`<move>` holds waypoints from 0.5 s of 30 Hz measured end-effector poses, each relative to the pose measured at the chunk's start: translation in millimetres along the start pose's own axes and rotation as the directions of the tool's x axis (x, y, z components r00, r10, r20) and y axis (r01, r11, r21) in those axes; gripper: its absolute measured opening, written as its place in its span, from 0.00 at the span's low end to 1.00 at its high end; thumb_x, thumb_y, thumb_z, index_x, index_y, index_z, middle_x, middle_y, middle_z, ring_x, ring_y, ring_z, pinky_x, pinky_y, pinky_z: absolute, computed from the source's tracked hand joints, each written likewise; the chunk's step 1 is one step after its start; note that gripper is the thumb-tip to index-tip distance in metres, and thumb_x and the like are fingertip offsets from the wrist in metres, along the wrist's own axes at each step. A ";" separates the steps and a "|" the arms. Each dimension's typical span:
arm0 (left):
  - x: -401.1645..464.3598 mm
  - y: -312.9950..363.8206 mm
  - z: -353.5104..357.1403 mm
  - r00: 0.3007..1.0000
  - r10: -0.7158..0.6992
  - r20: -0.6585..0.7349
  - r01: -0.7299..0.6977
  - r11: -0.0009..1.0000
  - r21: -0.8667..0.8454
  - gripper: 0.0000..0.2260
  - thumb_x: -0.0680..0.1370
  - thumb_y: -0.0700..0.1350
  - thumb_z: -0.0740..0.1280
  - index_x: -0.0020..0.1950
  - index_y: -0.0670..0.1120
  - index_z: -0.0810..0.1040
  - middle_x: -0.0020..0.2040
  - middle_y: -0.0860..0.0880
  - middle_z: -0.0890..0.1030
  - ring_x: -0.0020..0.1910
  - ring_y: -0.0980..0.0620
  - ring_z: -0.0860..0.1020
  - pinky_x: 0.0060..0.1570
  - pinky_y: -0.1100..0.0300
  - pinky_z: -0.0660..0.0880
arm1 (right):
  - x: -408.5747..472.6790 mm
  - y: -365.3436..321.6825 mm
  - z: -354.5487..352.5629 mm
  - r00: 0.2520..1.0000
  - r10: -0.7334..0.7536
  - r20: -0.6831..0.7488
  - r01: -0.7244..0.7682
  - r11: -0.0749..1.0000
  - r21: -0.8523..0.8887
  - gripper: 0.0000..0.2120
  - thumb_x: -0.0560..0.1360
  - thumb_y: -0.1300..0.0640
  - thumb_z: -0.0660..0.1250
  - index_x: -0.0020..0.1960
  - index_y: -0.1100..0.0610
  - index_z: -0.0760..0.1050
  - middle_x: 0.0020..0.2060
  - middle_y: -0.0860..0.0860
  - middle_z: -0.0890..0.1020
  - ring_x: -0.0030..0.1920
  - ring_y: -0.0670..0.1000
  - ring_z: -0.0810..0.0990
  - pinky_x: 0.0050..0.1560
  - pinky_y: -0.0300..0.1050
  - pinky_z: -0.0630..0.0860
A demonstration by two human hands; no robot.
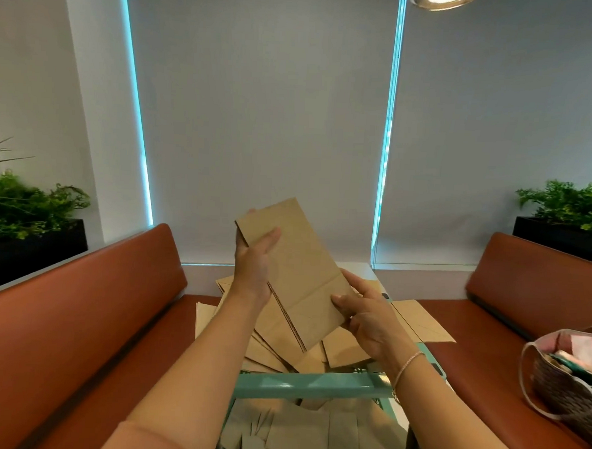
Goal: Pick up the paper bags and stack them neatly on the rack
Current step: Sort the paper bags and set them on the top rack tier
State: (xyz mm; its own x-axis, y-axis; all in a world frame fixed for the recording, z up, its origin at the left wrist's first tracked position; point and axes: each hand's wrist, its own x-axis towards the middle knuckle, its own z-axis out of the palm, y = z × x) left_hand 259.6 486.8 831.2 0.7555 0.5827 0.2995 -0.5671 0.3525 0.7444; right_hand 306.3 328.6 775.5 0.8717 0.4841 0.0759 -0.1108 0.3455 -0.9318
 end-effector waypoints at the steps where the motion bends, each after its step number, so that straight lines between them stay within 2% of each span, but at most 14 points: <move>1: 2.6 3.8 0.4 1.000 0.026 0.006 -0.026 1.000 0.002 0.21 0.76 0.36 0.66 0.66 0.53 0.70 0.55 0.48 0.79 0.54 0.48 0.78 0.57 0.47 0.74 | 0.0 -0.3 1.2 1.000 -0.010 0.009 0.010 1.000 -0.006 0.25 0.73 0.69 0.65 0.67 0.54 0.70 0.60 0.58 0.74 0.56 0.59 0.76 0.48 0.50 0.80; 5: 10.3 7.5 -3.1 0.996 0.088 0.000 -0.088 0.994 0.059 0.13 0.76 0.41 0.67 0.55 0.58 0.75 0.52 0.49 0.78 0.55 0.47 0.76 0.62 0.43 0.72 | 1.4 0.2 7.6 0.998 -0.055 0.000 0.055 0.997 -0.046 0.25 0.74 0.69 0.64 0.70 0.57 0.67 0.60 0.57 0.74 0.57 0.58 0.76 0.50 0.49 0.79; 8: 10.7 5.9 -6.6 0.995 0.098 -0.035 -0.094 0.990 0.107 0.08 0.73 0.49 0.70 0.47 0.62 0.79 0.55 0.47 0.78 0.61 0.43 0.75 0.65 0.38 0.68 | -0.6 1.9 12.1 0.998 -0.060 0.004 0.060 0.989 -0.132 0.22 0.75 0.67 0.63 0.68 0.58 0.68 0.56 0.55 0.76 0.53 0.56 0.77 0.48 0.48 0.79; 11: 11.1 1.6 -7.1 0.992 0.113 -0.055 -0.106 0.988 0.115 0.08 0.76 0.48 0.68 0.49 0.62 0.78 0.57 0.47 0.77 0.63 0.43 0.74 0.65 0.41 0.69 | -2.3 3.3 13.7 0.999 -0.043 -0.021 0.038 0.980 -0.196 0.20 0.76 0.66 0.63 0.66 0.57 0.68 0.53 0.53 0.75 0.49 0.53 0.77 0.43 0.46 0.79; 15: 4.9 -13.6 -2.8 0.986 0.139 -0.086 -0.122 0.976 0.182 0.10 0.79 0.45 0.65 0.59 0.55 0.72 0.59 0.49 0.78 0.60 0.48 0.76 0.63 0.48 0.72 | -0.5 2.6 15.6 0.997 -0.035 -0.073 0.026 0.992 -0.120 0.19 0.76 0.67 0.63 0.65 0.55 0.67 0.52 0.53 0.74 0.49 0.54 0.77 0.40 0.46 0.78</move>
State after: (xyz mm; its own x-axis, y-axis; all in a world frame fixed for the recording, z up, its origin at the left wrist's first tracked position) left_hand 270.1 486.9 820.8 0.6378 0.6872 0.3478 -0.5855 0.1392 0.7986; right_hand 298.2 341.9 778.6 0.9075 0.4119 0.0821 -0.0303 0.2591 -0.9654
